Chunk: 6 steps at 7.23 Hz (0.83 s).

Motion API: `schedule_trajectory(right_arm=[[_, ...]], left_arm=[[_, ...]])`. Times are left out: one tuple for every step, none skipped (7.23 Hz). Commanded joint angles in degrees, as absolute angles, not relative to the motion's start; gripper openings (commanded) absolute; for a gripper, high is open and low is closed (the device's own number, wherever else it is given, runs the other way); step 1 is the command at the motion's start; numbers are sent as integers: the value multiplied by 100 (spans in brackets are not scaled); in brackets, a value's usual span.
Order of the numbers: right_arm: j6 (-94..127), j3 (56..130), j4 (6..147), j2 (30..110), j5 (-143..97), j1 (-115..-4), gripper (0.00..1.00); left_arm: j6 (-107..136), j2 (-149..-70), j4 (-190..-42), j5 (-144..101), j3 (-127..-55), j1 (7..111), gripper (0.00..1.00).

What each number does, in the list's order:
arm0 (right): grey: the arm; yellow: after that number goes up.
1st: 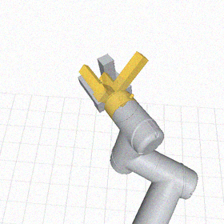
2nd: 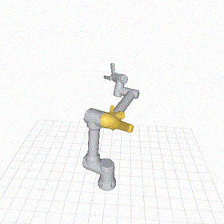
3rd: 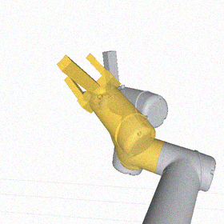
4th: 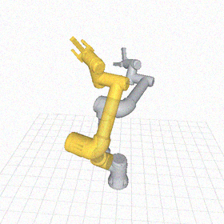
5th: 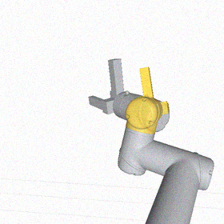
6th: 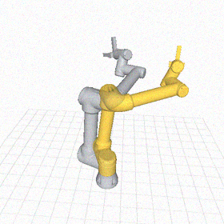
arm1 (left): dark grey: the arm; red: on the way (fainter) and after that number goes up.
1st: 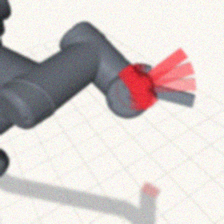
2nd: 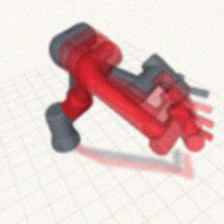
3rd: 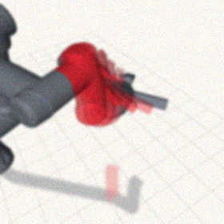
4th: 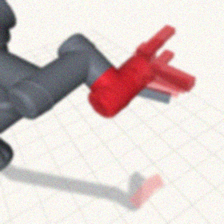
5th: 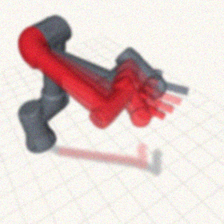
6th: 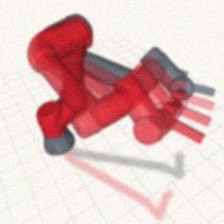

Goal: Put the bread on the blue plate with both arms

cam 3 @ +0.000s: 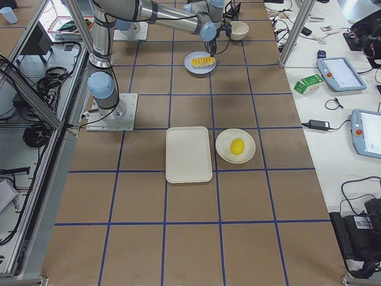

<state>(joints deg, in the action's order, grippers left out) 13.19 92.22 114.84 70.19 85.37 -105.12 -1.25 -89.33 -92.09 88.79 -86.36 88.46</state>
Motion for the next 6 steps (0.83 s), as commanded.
schedule_trajectory(right_arm=[[574,9228,10280,7915,8552,-9601,100],[545,9255,9813,8302,8552,-9337,100],[545,9272,9408,8610,8569,-9230,100],[536,9281,9239,8796,8700,-9211,100],[527,9281,9159,8850,8823,-9194,100],[527,9238,9150,8999,8833,-9193,100]], left_arm=[[-132,-8930,-9193,8886,-8640,8833,100],[-132,-8938,-9185,8894,-8640,8833,100],[-141,-8956,-9185,8895,-8648,8833,100],[-141,-8973,-9176,8860,-8640,8833,100],[-141,-8991,-9176,8877,-8640,8842,100],[-175,-8991,-9193,8920,-8640,8850,100]])
